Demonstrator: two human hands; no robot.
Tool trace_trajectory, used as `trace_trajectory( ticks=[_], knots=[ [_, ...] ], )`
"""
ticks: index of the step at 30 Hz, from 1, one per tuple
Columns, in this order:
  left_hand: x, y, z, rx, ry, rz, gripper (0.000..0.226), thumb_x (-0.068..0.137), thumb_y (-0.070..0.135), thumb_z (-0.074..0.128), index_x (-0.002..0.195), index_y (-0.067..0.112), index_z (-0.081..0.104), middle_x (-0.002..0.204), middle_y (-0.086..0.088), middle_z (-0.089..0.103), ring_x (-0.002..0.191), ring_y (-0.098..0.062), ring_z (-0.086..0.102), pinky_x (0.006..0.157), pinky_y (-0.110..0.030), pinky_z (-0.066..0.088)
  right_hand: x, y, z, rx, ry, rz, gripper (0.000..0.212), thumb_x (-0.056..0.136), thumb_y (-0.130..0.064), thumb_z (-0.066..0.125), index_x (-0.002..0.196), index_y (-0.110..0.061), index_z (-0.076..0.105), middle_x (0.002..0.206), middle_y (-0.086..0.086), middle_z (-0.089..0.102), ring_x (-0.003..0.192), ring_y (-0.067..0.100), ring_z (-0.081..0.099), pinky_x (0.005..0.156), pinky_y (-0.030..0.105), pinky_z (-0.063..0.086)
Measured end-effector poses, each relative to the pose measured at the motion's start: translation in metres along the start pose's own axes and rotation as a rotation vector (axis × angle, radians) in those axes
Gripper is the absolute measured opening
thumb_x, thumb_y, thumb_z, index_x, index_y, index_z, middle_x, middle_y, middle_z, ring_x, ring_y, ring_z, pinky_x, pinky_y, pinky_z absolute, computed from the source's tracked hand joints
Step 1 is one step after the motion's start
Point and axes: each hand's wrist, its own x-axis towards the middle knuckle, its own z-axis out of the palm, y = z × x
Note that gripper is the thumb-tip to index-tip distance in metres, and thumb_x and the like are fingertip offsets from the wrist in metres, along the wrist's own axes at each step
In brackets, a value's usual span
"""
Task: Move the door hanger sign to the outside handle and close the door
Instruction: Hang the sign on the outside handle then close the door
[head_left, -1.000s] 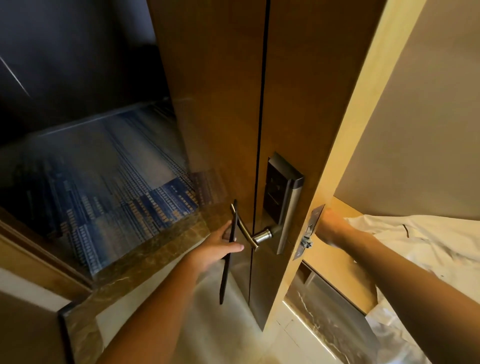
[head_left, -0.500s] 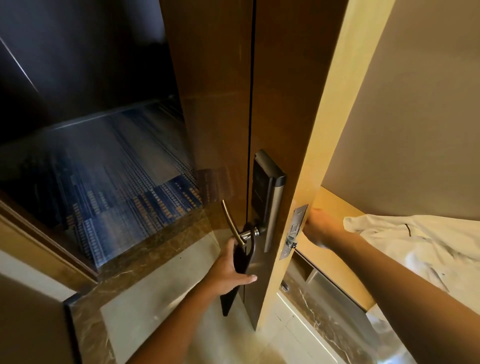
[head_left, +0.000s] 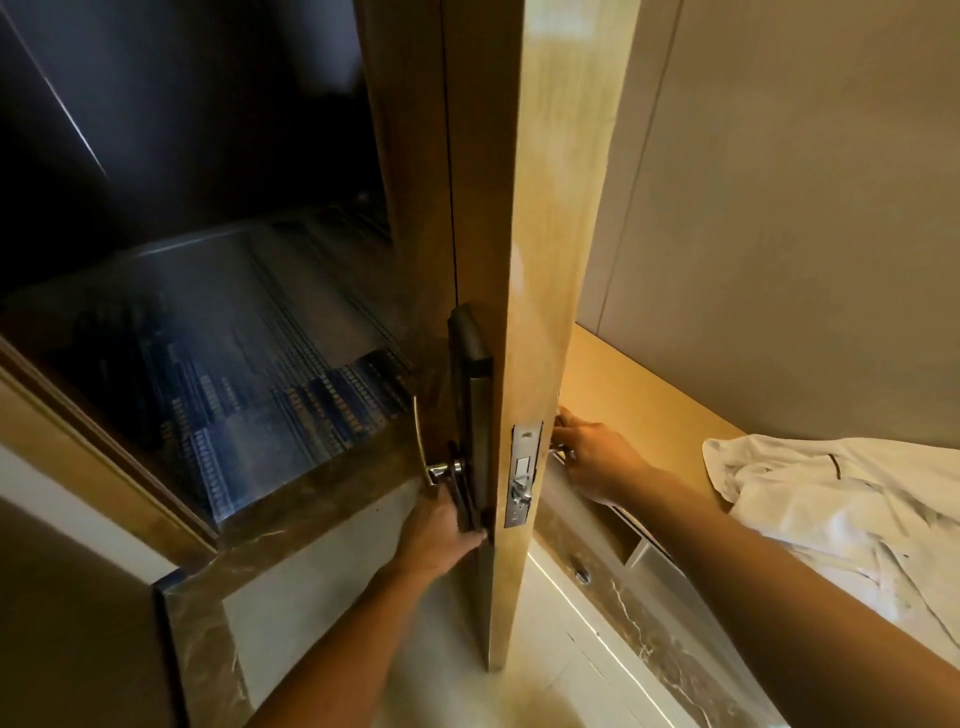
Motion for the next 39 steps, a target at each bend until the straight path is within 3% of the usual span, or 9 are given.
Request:
trace_trajectory(
  ticks=[4, 9, 13, 16, 18, 22, 25, 32, 39],
  knots=[
    [-0.019, -0.023, -0.027, -0.004, -0.001, -0.093, 0.083, 0.070, 0.047, 0.073, 0.139, 0.023, 0.034, 0.146, -0.006, 0.039, 0.134, -0.024, 0.037, 0.104, -0.045, 0.040, 0.004, -0.026, 0.011, -0.195, 0.003, -0.104, 0.052, 0.083, -0.008, 0.054, 0.131, -0.024, 0.048, 0.155, 0.005, 0.020, 0.140, 0.032, 0.016, 0.110, 0.048, 0.024],
    [-0.049, -0.049, -0.064, -0.027, 0.139, -0.045, 0.092, 0.066, 0.043, 0.079, 0.140, 0.025, 0.028, 0.150, -0.004, 0.024, 0.137, -0.023, 0.027, 0.108, -0.040, 0.030, 0.013, -0.061, 0.032, -0.403, 0.023, -0.260, 0.047, 0.083, -0.011, 0.059, 0.126, -0.023, 0.047, 0.154, 0.009, 0.020, 0.141, 0.034, 0.002, 0.110, 0.052, 0.024],
    [-0.075, -0.073, -0.095, -0.040, 0.168, -0.129, 0.111, 0.063, 0.041, 0.082, 0.147, 0.021, 0.013, 0.155, -0.008, 0.011, 0.142, -0.029, 0.017, 0.111, -0.053, 0.028, 0.020, -0.097, 0.048, -0.405, -0.004, -0.346, 0.060, 0.079, -0.007, 0.059, 0.131, -0.024, 0.035, 0.154, 0.008, 0.018, 0.142, 0.032, 0.001, 0.109, 0.056, 0.023],
    [-0.095, -0.094, -0.117, 0.017, 0.228, -0.178, 0.108, 0.068, 0.038, 0.079, 0.148, 0.022, 0.009, 0.156, -0.011, 0.010, 0.141, -0.030, 0.018, 0.113, -0.049, 0.027, 0.022, -0.123, 0.064, -0.407, -0.025, -0.375, 0.074, 0.078, -0.007, 0.060, 0.140, -0.022, 0.021, 0.156, 0.009, 0.013, 0.141, 0.033, -0.001, 0.108, 0.056, 0.022],
    [-0.112, -0.111, -0.130, 0.060, 0.252, -0.224, 0.106, 0.071, 0.039, 0.077, 0.148, 0.023, 0.006, 0.156, -0.013, 0.007, 0.141, -0.032, 0.017, 0.113, -0.044, 0.025, 0.025, -0.145, 0.073, -0.442, -0.036, -0.410, 0.075, 0.077, -0.007, 0.062, 0.140, -0.017, 0.022, 0.154, 0.011, 0.017, 0.141, 0.035, 0.000, 0.110, 0.055, 0.019],
    [-0.135, -0.136, -0.150, -0.051, 0.267, -0.295, 0.104, 0.075, 0.036, 0.074, 0.148, 0.027, 0.001, 0.157, -0.014, -0.003, 0.142, -0.036, 0.010, 0.113, -0.052, 0.024, 0.034, -0.185, 0.077, -0.516, -0.078, -0.452, 0.061, 0.081, -0.009, 0.059, 0.135, -0.010, 0.032, 0.148, 0.016, 0.031, 0.141, 0.037, 0.007, 0.112, 0.052, 0.020],
    [-0.149, -0.154, -0.165, -0.088, 0.307, -0.319, 0.102, 0.077, 0.035, 0.072, 0.147, 0.028, -0.001, 0.157, -0.014, -0.005, 0.142, -0.034, 0.015, 0.113, -0.050, 0.025, 0.038, -0.213, 0.085, -0.562, -0.084, -0.478, 0.065, 0.085, -0.011, 0.055, 0.141, -0.007, 0.023, 0.152, 0.018, 0.022, 0.140, 0.039, 0.004, 0.114, 0.052, 0.014],
    [-0.177, -0.194, -0.204, -0.145, 0.348, -0.404, 0.095, 0.084, 0.046, 0.060, 0.147, 0.027, -0.010, 0.157, -0.005, -0.018, 0.143, -0.034, -0.007, 0.114, -0.057, 0.013, 0.063, -0.266, 0.107, -0.682, -0.083, -0.557, 0.069, 0.091, -0.013, 0.040, 0.144, -0.010, -0.004, 0.156, 0.014, -0.002, 0.140, 0.038, -0.005, 0.113, 0.051, 0.004],
    [-0.188, -0.215, -0.247, -0.102, 0.415, -0.387, 0.095, 0.083, 0.053, 0.055, 0.146, 0.033, -0.012, 0.157, -0.001, -0.020, 0.143, -0.031, -0.010, 0.113, -0.056, 0.010, 0.101, -0.315, 0.134, -0.695, -0.072, -0.611, 0.075, 0.089, -0.013, 0.041, 0.144, -0.014, -0.011, 0.156, 0.010, -0.010, 0.140, 0.036, -0.009, 0.112, 0.054, 0.005]
  ],
)
